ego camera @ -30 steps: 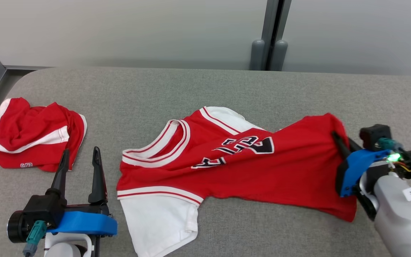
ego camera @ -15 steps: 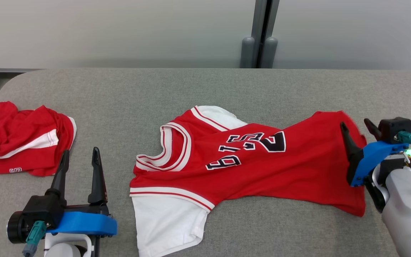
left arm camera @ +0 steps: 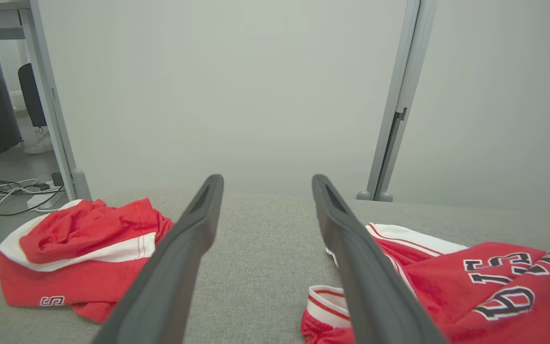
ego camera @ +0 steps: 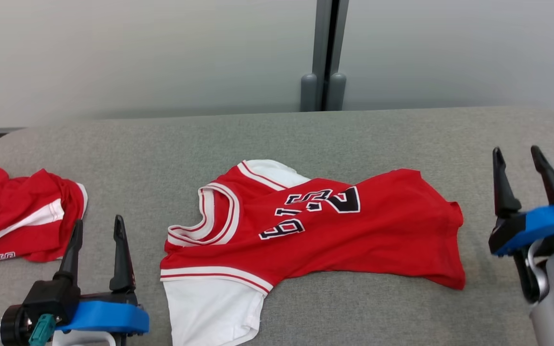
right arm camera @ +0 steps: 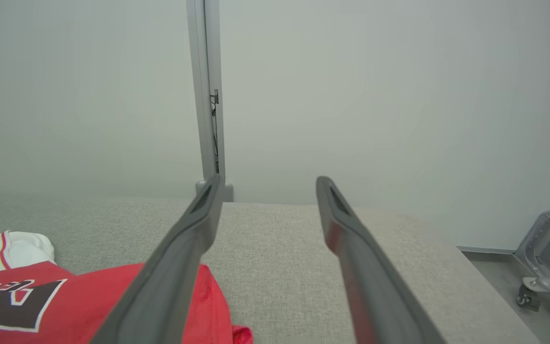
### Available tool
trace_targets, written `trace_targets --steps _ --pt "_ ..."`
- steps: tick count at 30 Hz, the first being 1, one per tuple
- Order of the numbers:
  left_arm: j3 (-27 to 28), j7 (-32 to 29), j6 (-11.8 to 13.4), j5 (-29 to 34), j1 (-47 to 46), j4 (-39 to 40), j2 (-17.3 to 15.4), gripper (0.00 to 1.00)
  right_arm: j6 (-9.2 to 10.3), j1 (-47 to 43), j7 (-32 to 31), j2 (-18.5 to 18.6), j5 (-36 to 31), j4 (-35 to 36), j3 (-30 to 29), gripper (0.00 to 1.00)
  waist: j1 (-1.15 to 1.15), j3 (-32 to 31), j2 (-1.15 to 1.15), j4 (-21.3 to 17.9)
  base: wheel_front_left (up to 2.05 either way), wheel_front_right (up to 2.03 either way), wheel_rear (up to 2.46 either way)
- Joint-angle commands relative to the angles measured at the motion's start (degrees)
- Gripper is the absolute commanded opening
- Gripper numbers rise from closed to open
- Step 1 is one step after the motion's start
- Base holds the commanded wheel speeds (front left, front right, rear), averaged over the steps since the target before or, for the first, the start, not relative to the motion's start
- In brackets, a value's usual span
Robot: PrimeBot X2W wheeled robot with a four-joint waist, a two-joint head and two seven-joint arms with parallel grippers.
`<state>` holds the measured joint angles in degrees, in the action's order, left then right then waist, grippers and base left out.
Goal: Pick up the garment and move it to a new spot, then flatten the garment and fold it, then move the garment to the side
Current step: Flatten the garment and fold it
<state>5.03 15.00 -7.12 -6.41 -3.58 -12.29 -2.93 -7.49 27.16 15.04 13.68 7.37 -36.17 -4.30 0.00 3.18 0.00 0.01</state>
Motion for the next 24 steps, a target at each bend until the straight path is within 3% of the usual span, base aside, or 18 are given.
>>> trace_targets --steps 1,10,24 --pt "0.33 0.26 -0.27 0.35 0.71 0.33 0.06 1.0 -0.01 -2.23 0.18 -0.73 -0.68 1.55 -0.33 1.0 0.0 -0.75 0.0 -0.74 0.0 0.0 0.0" --pt "0.86 0.26 -0.22 0.92 3.22 1.02 0.04 1.0 -0.01 -14.23 0.18 -7.13 -3.68 14.55 1.12 1.0 0.0 -2.42 0.0 -2.03 0.0 0.0 0.0" --pt "0.95 0.27 -0.24 1.85 4.01 0.93 0.06 1.0 -0.01 -24.53 -2.05 -10.74 -5.81 20.88 2.92 1.0 0.0 -2.84 0.0 -0.87 0.0 0.0 0.0"
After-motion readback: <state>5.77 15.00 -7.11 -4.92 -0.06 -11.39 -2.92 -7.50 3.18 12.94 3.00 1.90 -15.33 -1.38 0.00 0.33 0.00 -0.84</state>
